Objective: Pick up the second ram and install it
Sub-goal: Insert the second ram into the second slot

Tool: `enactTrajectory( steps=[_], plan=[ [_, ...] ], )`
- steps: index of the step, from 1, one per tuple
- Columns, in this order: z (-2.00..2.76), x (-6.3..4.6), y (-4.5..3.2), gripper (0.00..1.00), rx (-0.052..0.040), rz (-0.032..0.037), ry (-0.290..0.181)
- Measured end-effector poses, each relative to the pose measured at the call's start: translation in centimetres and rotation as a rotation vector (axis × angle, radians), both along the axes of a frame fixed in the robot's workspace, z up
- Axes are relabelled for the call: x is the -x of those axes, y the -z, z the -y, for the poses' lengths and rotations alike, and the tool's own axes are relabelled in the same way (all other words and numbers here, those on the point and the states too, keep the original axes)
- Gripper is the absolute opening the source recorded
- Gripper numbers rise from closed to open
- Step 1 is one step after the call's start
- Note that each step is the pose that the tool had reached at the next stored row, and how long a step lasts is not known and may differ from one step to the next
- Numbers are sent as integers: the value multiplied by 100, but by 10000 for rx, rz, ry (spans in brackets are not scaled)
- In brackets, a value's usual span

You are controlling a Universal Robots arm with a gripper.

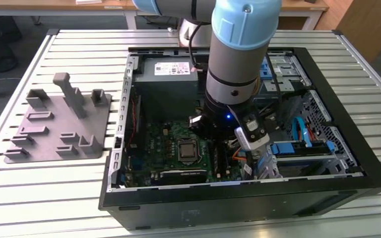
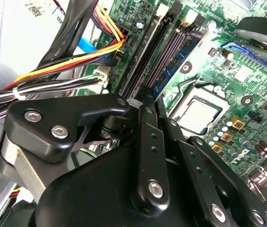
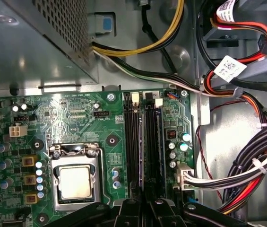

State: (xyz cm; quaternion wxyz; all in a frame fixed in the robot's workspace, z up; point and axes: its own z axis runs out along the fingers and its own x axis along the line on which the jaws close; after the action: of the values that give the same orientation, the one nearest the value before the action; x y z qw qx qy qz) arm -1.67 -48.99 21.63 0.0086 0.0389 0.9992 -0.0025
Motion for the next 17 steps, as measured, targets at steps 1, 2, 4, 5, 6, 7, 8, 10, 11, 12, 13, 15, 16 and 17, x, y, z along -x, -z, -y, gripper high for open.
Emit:
enactTrajectory(
  steps=[1,2,4,5,6,7,8,10,11,12,13,15,16,17],
  plan=[
    [0,-1,0,14,25,-1,-1],
    [1,-2,0,14,61,-2,-1],
    [0,-5,4,14,168,-1,-1],
    [-2,-5,5,14,227,-2,-2],
    [-5,-5,4,14,271,-2,-2],
    [-12,-4,4,14,287,-4,-1],
    [-18,-4,3,14,287,-4,-1],
    [-26,-5,5,14,278,-2,-9],
    [-27,-5,6,14,257,-2,-18],
    [-29,-4,7,14,225,-1,-36],
    [-31,-4,8,14,206,0,-70],
    [-39,-4,7,14,192,-1,-144],
    [-41,-3,7,14,185,0,-180],
    [-42,2,7,14,178,0,-205]
  ],
)
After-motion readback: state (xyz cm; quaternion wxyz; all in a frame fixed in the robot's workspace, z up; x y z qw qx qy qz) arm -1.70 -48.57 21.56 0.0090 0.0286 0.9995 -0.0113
